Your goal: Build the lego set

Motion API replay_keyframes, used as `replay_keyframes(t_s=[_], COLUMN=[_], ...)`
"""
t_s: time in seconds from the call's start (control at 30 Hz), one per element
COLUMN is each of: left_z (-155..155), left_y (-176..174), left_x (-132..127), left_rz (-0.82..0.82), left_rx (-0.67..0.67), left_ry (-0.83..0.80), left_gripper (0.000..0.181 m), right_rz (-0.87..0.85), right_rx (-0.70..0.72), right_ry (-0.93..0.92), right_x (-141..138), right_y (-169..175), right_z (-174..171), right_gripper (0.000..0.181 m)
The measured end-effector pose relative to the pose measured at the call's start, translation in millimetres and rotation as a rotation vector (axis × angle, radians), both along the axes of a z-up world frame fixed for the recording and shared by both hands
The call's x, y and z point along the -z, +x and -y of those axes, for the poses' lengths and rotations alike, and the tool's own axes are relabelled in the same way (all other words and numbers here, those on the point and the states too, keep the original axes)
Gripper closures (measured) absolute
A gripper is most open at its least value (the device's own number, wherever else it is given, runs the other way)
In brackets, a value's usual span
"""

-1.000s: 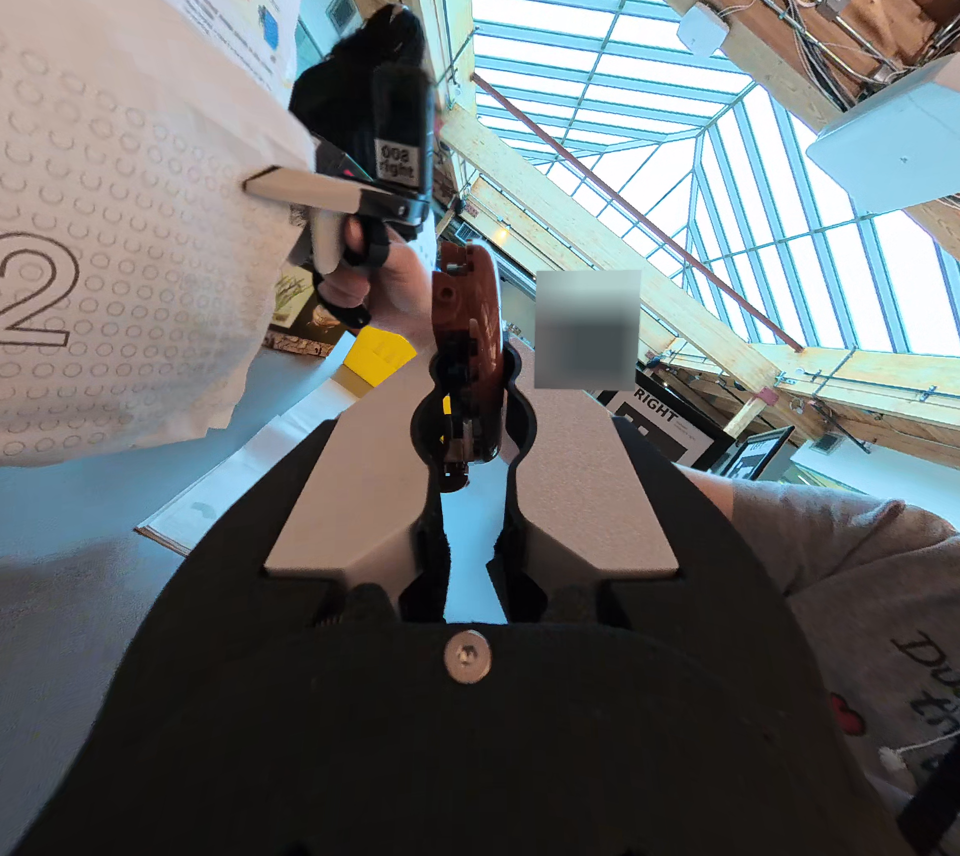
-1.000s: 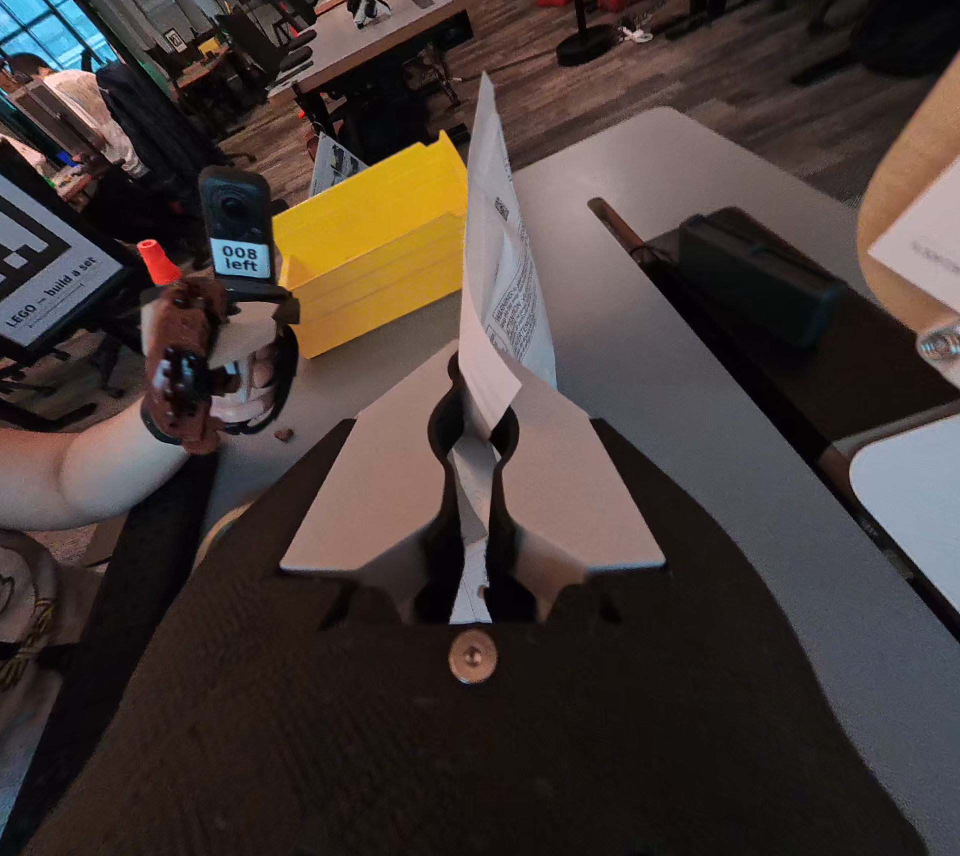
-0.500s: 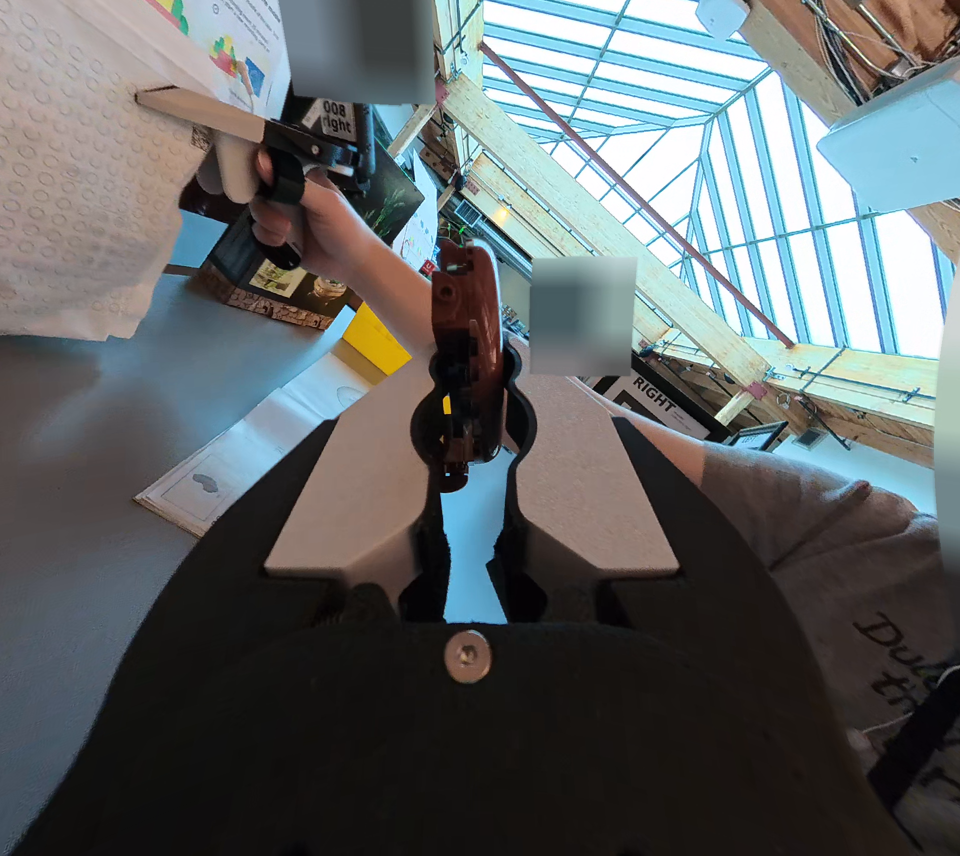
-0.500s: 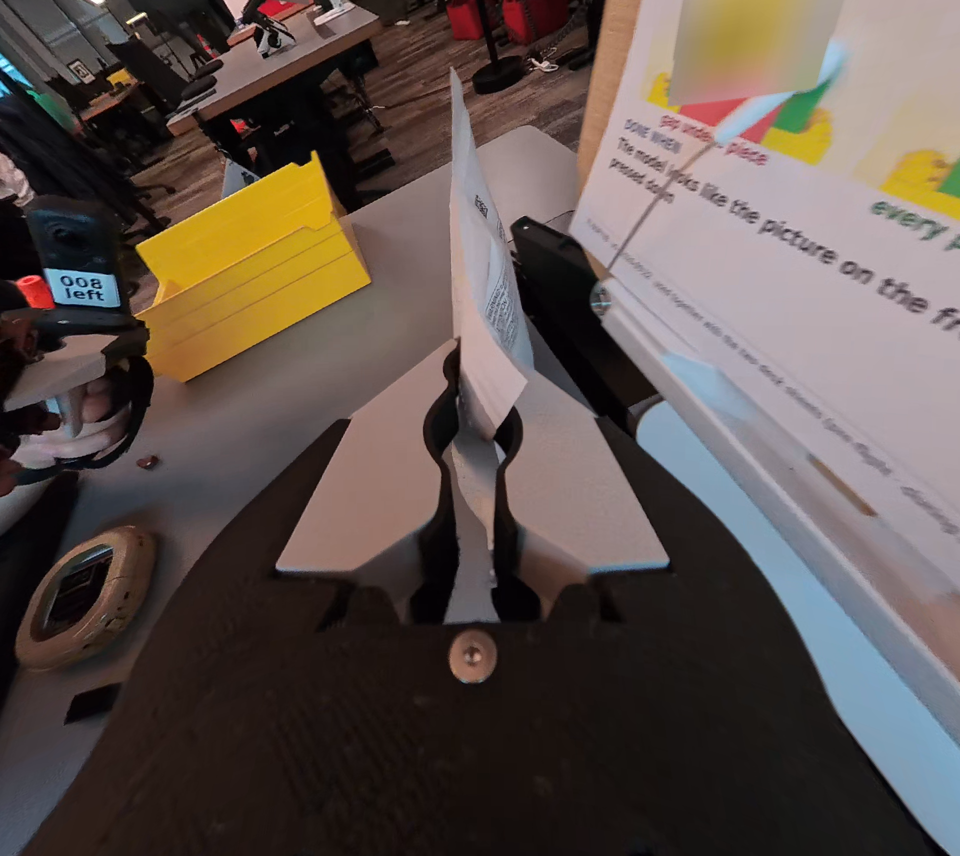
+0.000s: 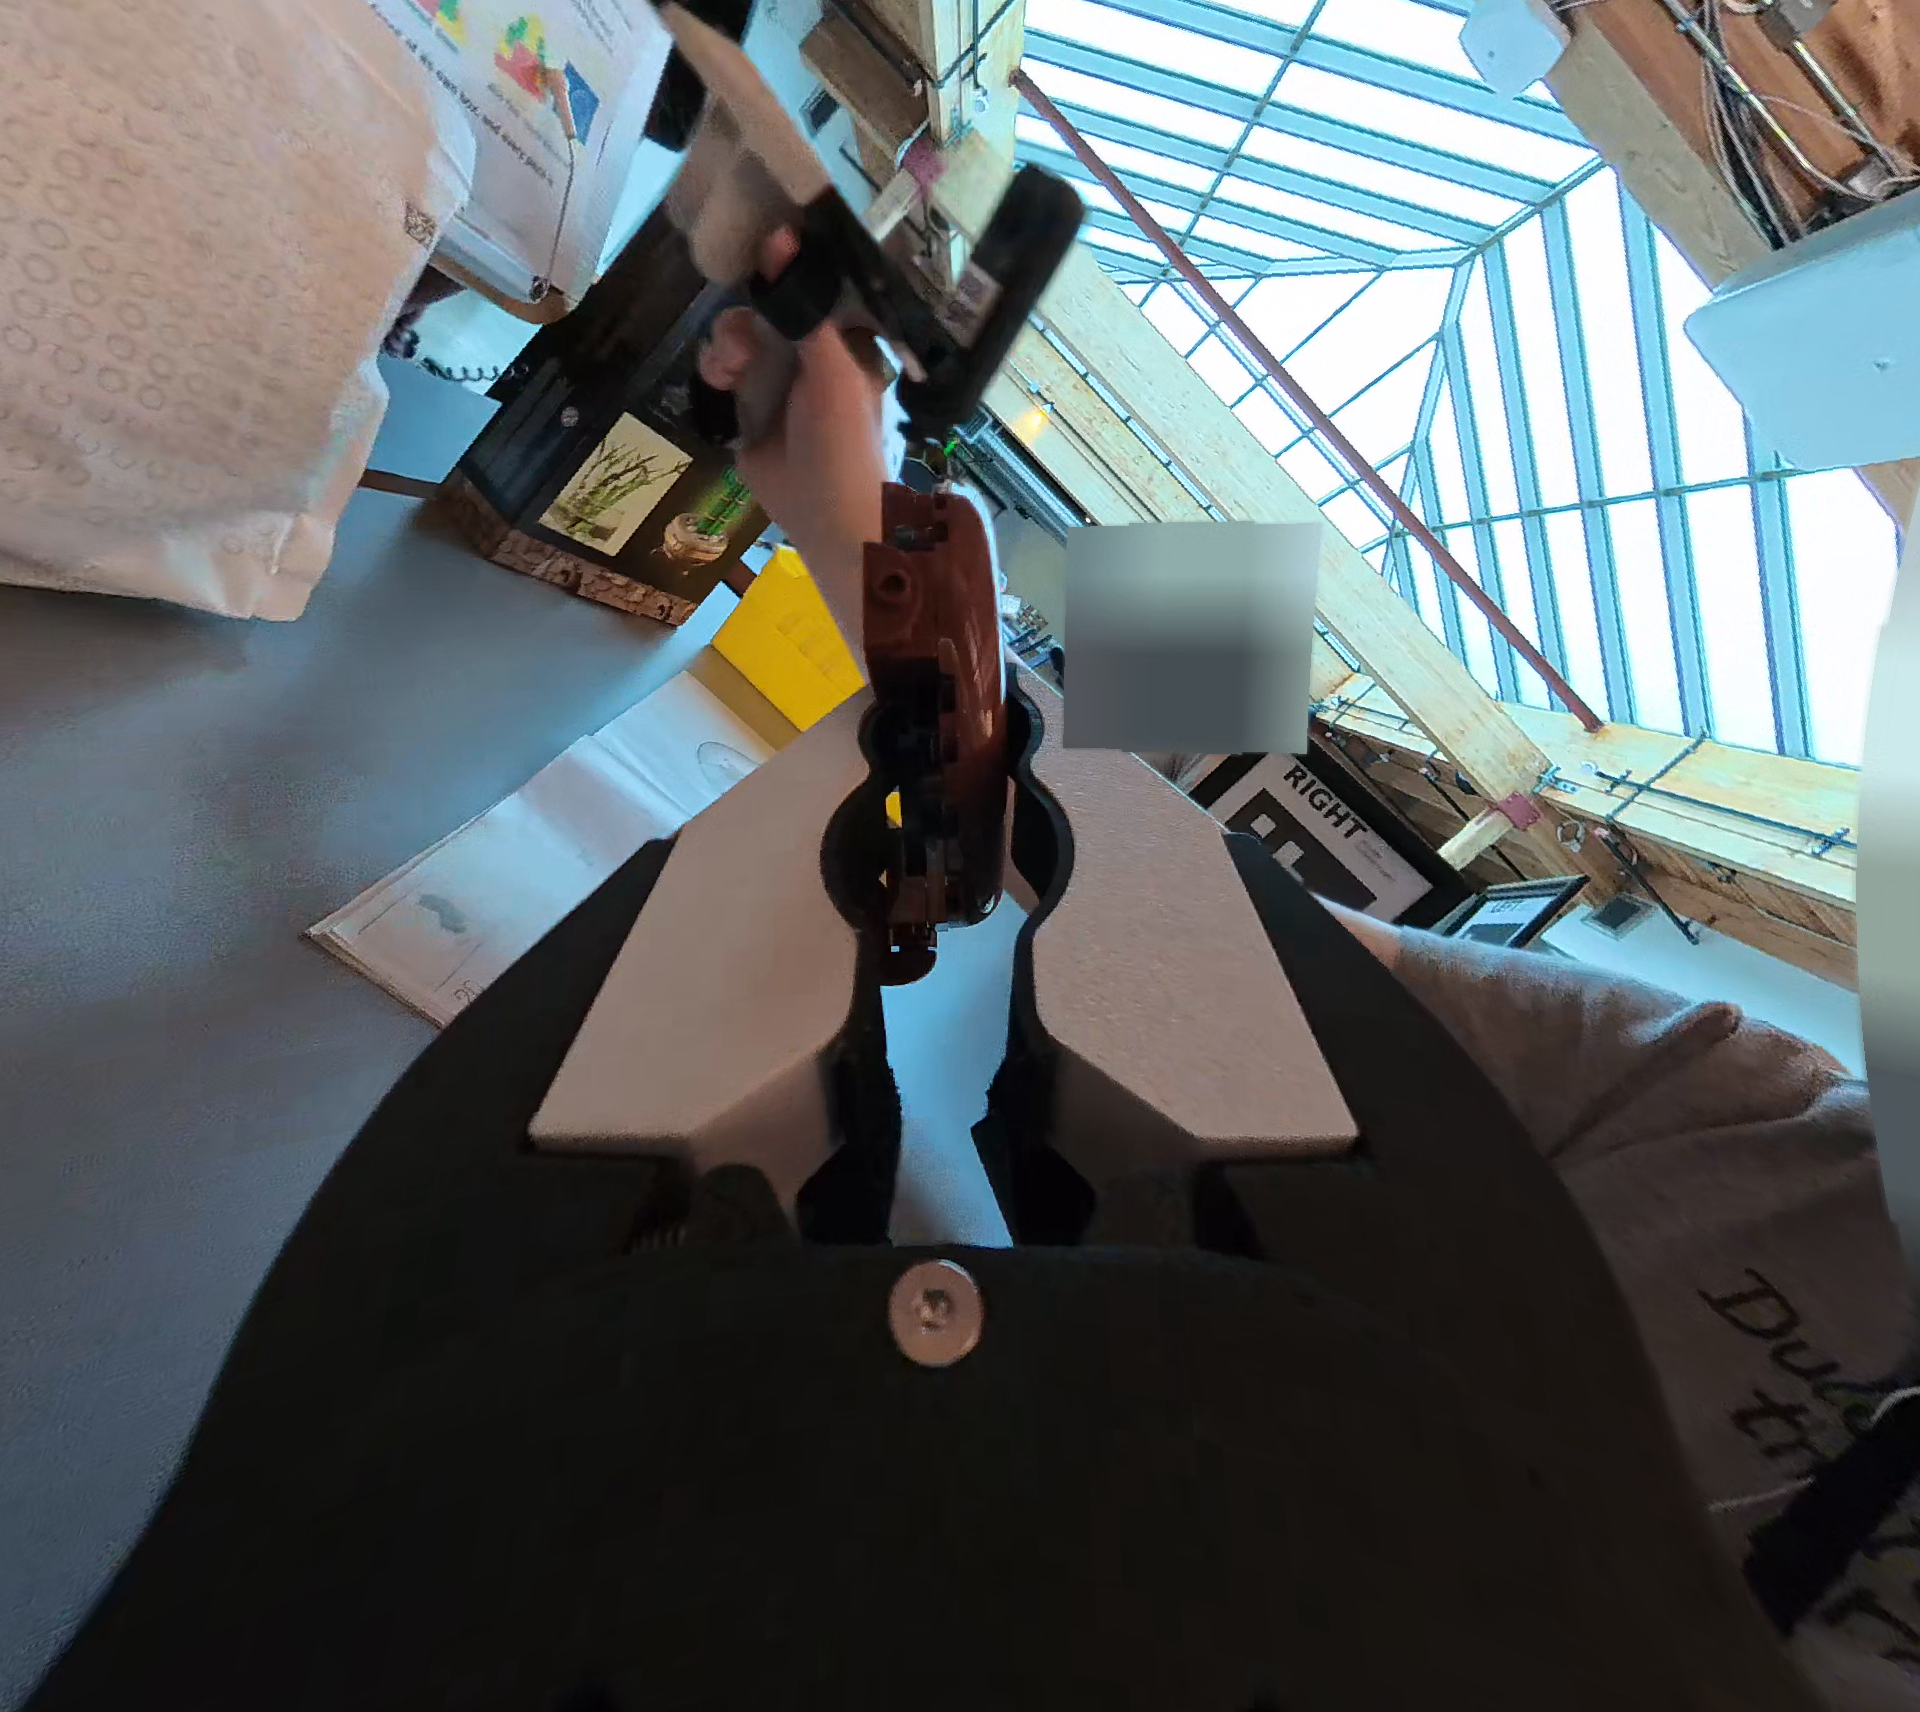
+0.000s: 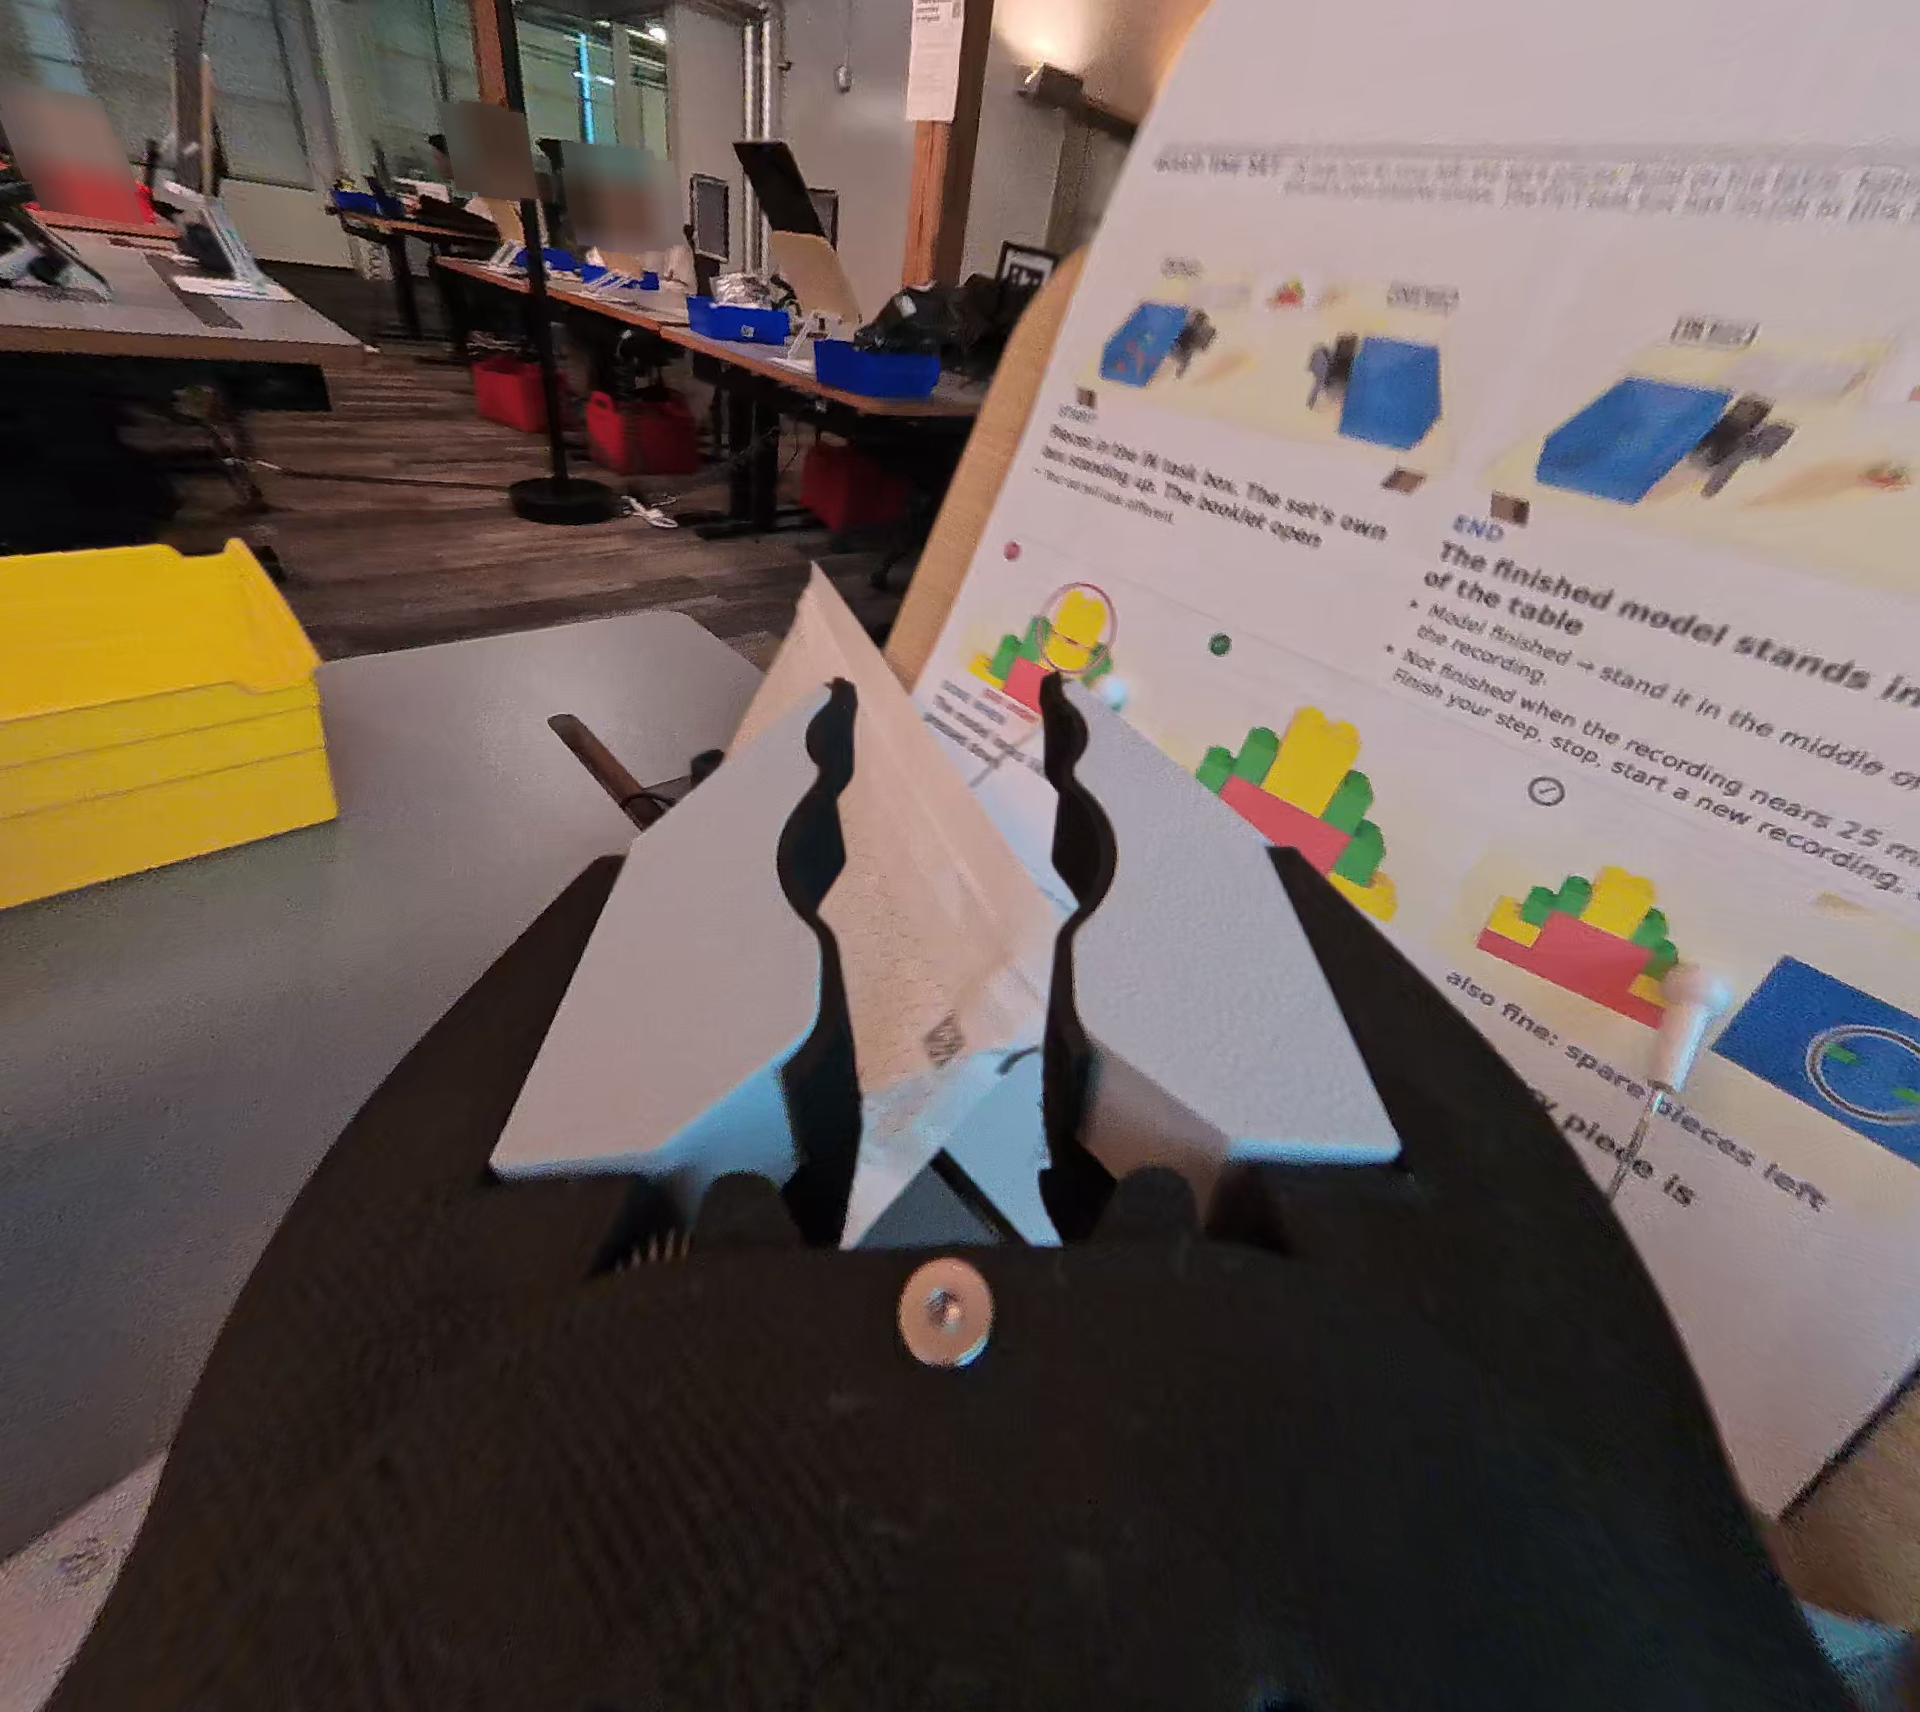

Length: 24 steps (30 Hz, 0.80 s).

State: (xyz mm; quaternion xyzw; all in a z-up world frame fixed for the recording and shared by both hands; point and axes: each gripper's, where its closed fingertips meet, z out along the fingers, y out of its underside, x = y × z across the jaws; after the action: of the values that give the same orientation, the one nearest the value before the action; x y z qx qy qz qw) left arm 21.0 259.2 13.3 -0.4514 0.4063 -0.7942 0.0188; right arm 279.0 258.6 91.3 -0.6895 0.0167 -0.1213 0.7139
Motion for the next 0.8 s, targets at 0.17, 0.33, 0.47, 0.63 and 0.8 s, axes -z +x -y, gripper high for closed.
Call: replay_keyframes(t_s=[0.17,0.33,0.47,0.63,0.8], left_z=[7,29,34,35,41], left_y=[6,5,5,7,6], left_x=[16,21,24,31,32], left_rz=[-0.073,-0.112,-0.133,-0.164,-0.163], left_rx=[0.004,0.084,0.094,0.095,0.140], left_ry=[0.056,0.081,0.075,0.085,0.054], left_gripper=[0.166,0.166,0.166,0.165,0.165], right_rz=[-0.322,-0.724,-0.976,-1.099,-1.070], right_rx=[-0.260,-0.412,-0.629,-0.721,-0.750], right_ry=[-0.007,-0.125,-0.146,-0.122,-0.163], right_x=[19,80,99,110,112], right_y=[-131,-215,-249,-250,-252], right_z=[15,19,27,28,33], right_gripper=[0.146,0.124,0.149,0.165,0.166])
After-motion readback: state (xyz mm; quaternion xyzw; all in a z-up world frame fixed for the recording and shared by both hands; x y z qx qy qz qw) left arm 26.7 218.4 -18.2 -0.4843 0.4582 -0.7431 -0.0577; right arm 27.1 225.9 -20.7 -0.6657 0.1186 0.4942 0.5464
